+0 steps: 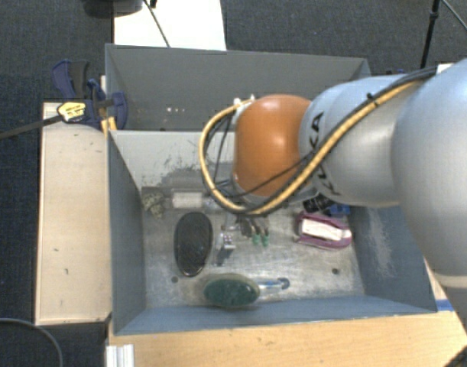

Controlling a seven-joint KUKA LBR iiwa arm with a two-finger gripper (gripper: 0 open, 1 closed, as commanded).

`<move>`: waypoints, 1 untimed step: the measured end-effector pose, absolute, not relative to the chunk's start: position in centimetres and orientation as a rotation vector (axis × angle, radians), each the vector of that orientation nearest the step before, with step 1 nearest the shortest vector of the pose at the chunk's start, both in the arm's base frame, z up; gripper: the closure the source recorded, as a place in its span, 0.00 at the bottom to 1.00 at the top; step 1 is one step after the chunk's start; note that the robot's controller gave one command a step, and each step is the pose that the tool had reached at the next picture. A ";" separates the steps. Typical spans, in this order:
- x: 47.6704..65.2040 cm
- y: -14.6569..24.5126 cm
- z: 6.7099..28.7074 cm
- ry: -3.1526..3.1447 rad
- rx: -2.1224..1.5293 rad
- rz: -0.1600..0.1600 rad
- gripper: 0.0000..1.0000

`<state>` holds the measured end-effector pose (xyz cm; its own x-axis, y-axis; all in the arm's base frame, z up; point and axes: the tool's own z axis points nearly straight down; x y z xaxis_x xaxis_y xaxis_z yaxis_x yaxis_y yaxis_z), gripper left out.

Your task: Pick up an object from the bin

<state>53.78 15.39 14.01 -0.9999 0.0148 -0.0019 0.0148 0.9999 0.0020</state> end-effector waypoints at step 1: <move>55.4 16.0 12.4 3.125 -0.268 0.002 0.00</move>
Offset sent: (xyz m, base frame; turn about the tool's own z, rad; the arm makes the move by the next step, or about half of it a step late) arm 0.0154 0.0060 -0.0161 -0.1860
